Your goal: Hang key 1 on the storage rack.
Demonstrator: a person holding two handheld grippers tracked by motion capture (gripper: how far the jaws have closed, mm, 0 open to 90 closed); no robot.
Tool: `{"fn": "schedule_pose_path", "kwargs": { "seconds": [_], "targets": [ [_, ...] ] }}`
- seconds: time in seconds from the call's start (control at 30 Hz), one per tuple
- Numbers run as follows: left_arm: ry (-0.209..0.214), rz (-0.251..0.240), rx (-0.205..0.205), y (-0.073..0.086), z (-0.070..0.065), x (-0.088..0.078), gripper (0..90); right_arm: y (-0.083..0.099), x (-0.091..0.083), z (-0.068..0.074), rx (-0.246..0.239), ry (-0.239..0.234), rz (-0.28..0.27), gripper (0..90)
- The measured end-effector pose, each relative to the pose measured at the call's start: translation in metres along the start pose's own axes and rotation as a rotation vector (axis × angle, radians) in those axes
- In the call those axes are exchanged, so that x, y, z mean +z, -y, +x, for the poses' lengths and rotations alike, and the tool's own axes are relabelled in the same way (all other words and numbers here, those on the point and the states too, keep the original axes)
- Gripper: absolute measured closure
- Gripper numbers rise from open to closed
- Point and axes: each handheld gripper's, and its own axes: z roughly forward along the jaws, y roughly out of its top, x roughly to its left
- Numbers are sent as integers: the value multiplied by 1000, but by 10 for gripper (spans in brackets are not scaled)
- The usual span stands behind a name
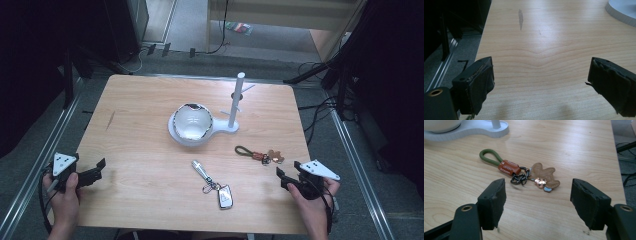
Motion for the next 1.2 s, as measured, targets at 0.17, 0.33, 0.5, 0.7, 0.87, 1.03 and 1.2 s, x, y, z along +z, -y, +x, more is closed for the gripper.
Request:
{"fn": "schedule_pose_path", "kwargs": {
  "seconds": [0.17, 0.33, 0.5, 0.7, 0.87, 1.03, 1.2],
  "targets": [
    [-1, 1, 0, 0, 0, 0, 70, -6, 8, 5, -40, -16, 46, 297],
    [-1, 1, -1, 0, 0, 0, 70, -11, 14, 7, -68, -30, 83, 298],
    [-1, 0, 1, 0, 0, 0, 70, -18, 17, 8, -90, -40, 117, 307],
    [-1, 2, 0, 0, 0, 0, 70, -32, 23, 11, -159, -57, 179, 324],
    [0, 1, 0, 0, 0, 0, 70, -39, 27, 11, -189, -40, 209, 375],
    [-1, 2, 1, 0, 0, 0, 70, -47, 34, 11, -269, -45, 283, 371],
    [-1, 2, 1, 0, 0, 0, 70, -52, 39, 12, -306, -62, 326, 376]
  ]
}}
